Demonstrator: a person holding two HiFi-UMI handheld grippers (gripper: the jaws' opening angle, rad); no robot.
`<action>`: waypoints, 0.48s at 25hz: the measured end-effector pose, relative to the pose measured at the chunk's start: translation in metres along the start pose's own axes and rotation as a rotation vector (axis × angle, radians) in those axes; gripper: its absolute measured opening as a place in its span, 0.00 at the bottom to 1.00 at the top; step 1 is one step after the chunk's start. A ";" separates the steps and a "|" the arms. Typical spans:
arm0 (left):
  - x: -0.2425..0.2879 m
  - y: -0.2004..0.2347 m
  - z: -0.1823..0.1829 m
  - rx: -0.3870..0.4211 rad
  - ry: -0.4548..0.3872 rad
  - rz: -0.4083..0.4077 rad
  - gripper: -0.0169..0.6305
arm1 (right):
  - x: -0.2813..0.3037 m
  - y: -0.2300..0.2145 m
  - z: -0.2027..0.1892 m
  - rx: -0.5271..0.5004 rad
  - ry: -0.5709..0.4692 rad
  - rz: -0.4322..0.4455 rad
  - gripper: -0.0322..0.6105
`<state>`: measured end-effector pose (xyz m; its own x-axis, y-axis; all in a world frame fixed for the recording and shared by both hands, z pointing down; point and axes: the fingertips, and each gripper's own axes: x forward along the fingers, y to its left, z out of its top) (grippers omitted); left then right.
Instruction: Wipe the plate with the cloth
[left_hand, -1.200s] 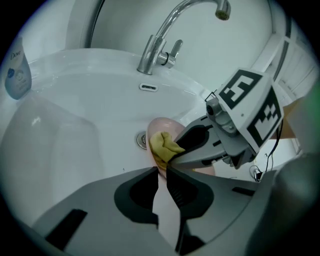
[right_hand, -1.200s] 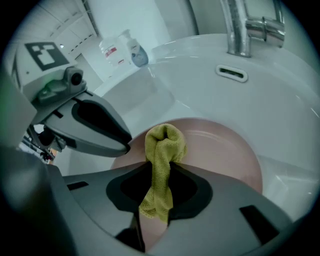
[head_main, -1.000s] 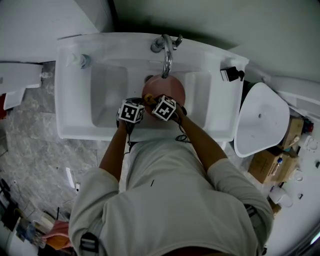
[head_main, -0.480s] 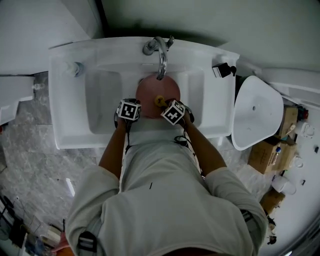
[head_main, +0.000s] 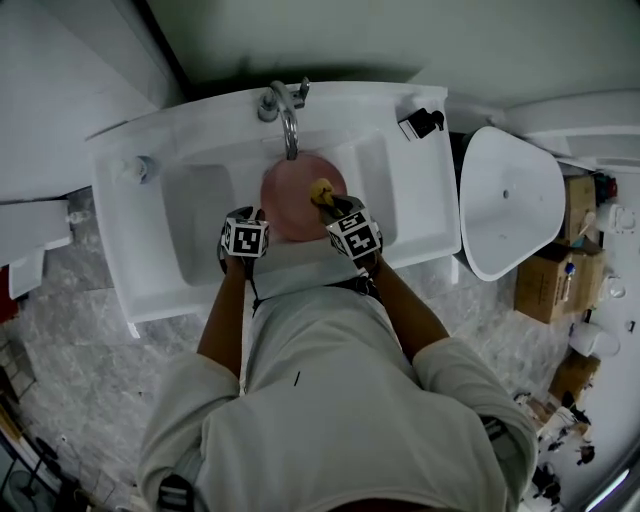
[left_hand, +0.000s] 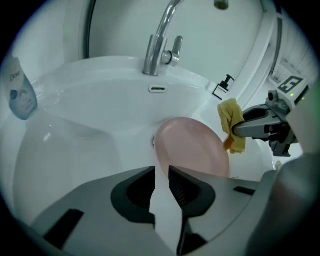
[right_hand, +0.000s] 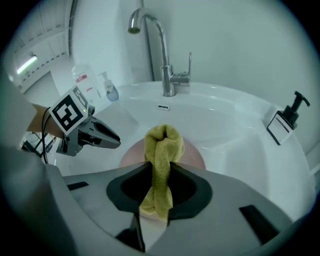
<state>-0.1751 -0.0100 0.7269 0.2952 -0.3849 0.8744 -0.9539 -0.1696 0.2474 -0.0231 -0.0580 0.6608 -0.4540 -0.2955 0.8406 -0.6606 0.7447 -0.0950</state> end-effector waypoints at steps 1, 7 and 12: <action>-0.008 0.001 0.003 -0.010 -0.026 0.010 0.17 | -0.004 0.001 0.003 0.021 -0.028 0.004 0.19; -0.067 -0.029 0.025 -0.097 -0.244 -0.032 0.08 | -0.047 0.012 0.021 0.086 -0.209 0.019 0.19; -0.093 -0.098 0.024 -0.153 -0.343 -0.128 0.06 | -0.087 0.022 0.006 0.019 -0.273 0.019 0.19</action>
<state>-0.1077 0.0206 0.6113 0.3882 -0.6547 0.6485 -0.8975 -0.1088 0.4274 -0.0015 -0.0197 0.5819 -0.6091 -0.4339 0.6639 -0.6605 0.7409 -0.1218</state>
